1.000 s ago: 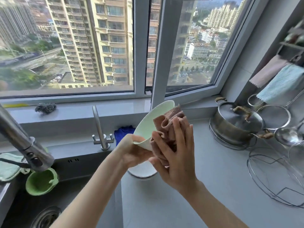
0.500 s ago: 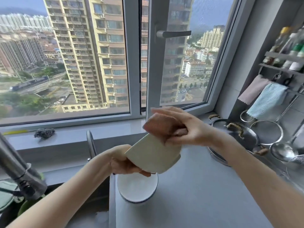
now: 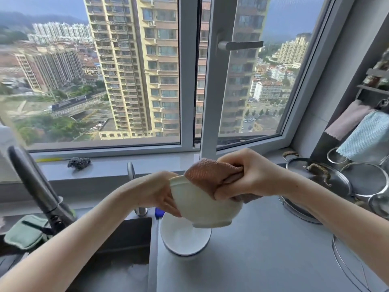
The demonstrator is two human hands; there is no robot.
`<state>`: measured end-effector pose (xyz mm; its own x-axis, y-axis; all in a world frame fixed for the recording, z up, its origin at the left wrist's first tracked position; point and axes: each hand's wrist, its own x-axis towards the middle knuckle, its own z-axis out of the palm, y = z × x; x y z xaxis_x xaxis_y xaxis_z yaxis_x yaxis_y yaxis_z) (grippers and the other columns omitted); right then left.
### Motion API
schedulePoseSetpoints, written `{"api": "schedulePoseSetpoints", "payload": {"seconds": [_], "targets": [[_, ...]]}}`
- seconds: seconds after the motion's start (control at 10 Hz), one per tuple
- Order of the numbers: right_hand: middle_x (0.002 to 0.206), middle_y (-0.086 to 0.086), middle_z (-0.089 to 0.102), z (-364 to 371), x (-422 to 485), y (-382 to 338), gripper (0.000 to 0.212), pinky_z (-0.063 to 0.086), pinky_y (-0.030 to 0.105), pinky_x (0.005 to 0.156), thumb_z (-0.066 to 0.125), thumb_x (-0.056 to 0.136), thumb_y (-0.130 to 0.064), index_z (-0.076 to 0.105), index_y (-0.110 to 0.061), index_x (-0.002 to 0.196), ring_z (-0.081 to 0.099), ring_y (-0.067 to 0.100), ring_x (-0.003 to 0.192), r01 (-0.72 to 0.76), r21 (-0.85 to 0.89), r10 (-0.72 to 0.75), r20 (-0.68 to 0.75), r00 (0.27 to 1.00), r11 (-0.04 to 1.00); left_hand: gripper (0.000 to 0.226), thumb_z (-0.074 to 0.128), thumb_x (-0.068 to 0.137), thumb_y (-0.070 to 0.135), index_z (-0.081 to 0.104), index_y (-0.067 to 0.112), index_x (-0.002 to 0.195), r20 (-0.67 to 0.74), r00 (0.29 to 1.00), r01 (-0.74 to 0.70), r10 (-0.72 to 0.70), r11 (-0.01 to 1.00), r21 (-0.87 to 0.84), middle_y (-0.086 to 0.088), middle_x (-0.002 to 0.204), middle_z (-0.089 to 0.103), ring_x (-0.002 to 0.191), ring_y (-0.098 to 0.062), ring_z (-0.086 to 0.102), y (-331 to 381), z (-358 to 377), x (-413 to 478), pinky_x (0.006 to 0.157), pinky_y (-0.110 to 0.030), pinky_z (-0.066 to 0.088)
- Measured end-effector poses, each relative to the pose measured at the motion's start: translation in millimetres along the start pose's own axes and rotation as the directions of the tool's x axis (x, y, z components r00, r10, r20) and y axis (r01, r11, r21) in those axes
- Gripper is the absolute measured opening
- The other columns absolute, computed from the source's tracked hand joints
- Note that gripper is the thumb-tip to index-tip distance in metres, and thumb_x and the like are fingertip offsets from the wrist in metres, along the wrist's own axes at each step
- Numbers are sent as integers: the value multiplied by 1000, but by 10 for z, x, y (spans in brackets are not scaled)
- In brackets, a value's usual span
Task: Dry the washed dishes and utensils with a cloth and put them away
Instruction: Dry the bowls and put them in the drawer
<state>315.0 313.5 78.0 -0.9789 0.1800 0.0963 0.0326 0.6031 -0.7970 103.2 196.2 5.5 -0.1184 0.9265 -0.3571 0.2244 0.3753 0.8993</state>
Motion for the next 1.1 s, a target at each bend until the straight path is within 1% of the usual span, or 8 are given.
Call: {"api": "schedulePoseSetpoints", "payload": {"seconds": [0.1,0.4,0.6,0.7,0.8,0.9,1.0,1.1], "targets": [[66,1,54,-33,34,109,22,42,20,57,81,61,-9,63,-2,70,53,10,63,-11,89,18,-84,996,996,73,46,70,81,61,29,119,-205,948,-235,243,970,65,3,122,62,114,-12,58,163,53,-155,96,-26,46],[65,-1,65,17,108,381,17,50,18,53,70,65,-3,73,-15,76,62,10,58,-55,607,187,-157,970,793,48,94,43,36,74,7,75,140,925,-290,354,893,-343,-6,71,72,62,-14,69,245,51,-56,56,-21,56],[129,-17,58,444,44,477,57,42,31,105,57,92,-31,34,-66,131,54,7,120,-64,60,87,-590,803,996,12,77,69,14,72,4,73,-126,979,-201,158,832,-517,-12,69,71,56,-20,68,142,265,103,50,-24,55],[149,0,38,801,35,453,53,38,45,106,25,88,-65,8,-65,138,35,23,136,-302,-424,-6,-588,809,854,15,73,72,21,71,7,75,-233,956,-270,180,849,-455,-10,70,70,57,-19,65,111,326,153,52,-23,52],[144,3,43,837,128,446,55,39,46,101,10,89,-68,9,-58,142,40,27,130,-374,-493,-28,-632,774,786,14,74,71,28,73,15,72,-269,925,-352,267,867,-353,-3,68,69,58,-14,62,97,407,125,53,-22,48],[130,-7,51,591,285,473,46,43,37,91,22,92,-61,28,-60,137,50,20,117,-433,-404,64,-668,742,806,19,72,70,26,73,10,79,-318,889,-432,328,829,-354,-5,72,70,62,-16,63,91,450,139,56,-23,49],[133,-9,55,187,418,586,36,40,37,104,37,99,-44,47,-46,134,53,17,120,-348,131,370,-432,822,928,16,69,69,18,74,7,80,-369,867,-473,336,787,-396,-8,73,70,63,-18,65,95,428,122,56,-24,51],[84,-3,71,23,330,697,36,56,25,64,35,103,-35,70,-29,98,67,10,73,-144,732,447,-237,863,666,14,72,64,5,75,10,76,-365,856,-510,367,716,-477,-5,69,70,60,-16,65,169,351,83,55,-21,52]]}}
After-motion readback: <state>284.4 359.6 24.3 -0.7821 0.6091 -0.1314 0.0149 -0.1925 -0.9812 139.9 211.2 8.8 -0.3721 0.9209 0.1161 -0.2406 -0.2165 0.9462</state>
